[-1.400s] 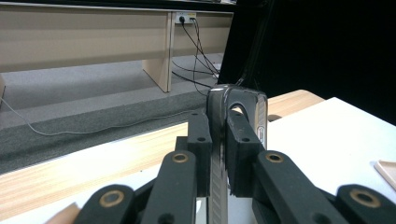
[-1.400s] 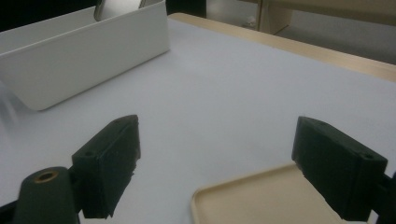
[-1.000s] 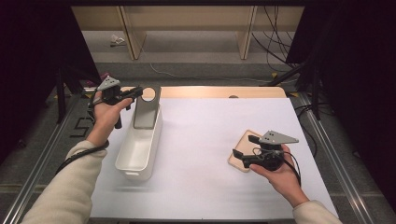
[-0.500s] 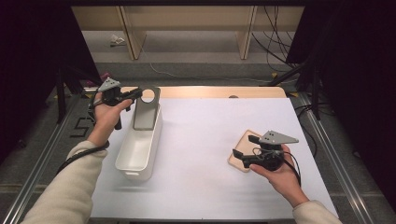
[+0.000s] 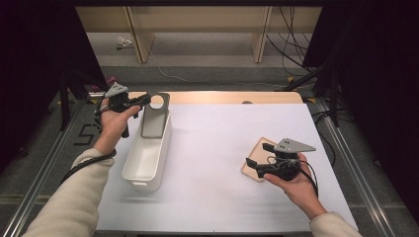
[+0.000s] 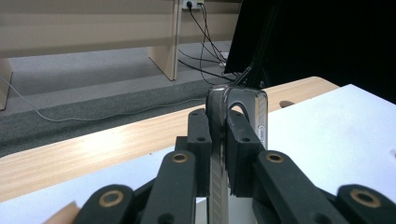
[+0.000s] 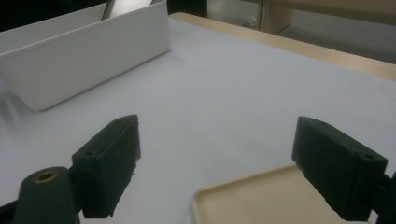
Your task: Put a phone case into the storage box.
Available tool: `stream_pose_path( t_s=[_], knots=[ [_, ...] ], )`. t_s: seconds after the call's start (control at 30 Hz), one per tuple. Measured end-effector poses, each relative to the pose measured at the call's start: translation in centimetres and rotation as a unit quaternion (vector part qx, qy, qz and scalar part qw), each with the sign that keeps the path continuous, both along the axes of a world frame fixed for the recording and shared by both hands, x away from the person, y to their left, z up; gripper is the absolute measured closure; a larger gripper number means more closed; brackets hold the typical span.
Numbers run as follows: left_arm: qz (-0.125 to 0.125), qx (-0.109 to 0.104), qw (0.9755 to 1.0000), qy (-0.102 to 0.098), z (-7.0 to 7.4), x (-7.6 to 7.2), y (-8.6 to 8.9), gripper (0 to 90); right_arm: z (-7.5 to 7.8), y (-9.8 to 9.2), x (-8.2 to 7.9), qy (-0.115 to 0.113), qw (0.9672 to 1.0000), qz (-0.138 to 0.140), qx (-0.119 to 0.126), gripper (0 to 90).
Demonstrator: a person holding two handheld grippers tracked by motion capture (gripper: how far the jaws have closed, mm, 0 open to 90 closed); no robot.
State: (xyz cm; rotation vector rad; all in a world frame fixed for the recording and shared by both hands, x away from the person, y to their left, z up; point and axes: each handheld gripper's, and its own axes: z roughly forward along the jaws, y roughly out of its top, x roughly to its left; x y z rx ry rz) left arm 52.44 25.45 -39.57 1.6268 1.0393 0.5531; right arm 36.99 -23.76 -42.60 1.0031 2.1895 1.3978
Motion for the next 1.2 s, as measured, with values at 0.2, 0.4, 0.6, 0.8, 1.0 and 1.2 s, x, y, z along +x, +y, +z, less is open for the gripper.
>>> stream_pose_path(
  t_s=[0.2,0.4,0.6,0.8,1.0,1.2],
  knots=[
    [0.0,0.002,1.0,0.004,-0.3,0.1,0.0,81.3,0.0,0.0,0.0,0.0,1.0,0.0,0.0,16.3],
    [0.001,0.007,0.9999,0.009,-0.6,0.2,0.0,81.2,0.0,0.0,0.0,0.0,1.0,0.0,0.0,16.3],
    [-0.001,0.015,0.9998,0.013,-0.8,0.2,0.0,80.8,0.0,0.0,0.0,0.0,1.0,0.0,-0.001,16.4],
    [0.002,0.027,0.9994,0.02,-1.1,0.4,0.1,80.2,0.0,0.0,0.0,0.0,1.0,0.001,0.0,16.3],
    [0.006,0.034,0.9991,0.026,-1.5,0.4,0.2,79.7,0.0,0.0,0.0,0.0,1.0,0.001,-0.001,16.4],
    [0.013,0.035,0.9989,0.029,-1.8,0.5,0.4,79.3,0.0,0.0,0.0,0.0,1.0,0.001,-0.002,16.4]
  ],
)
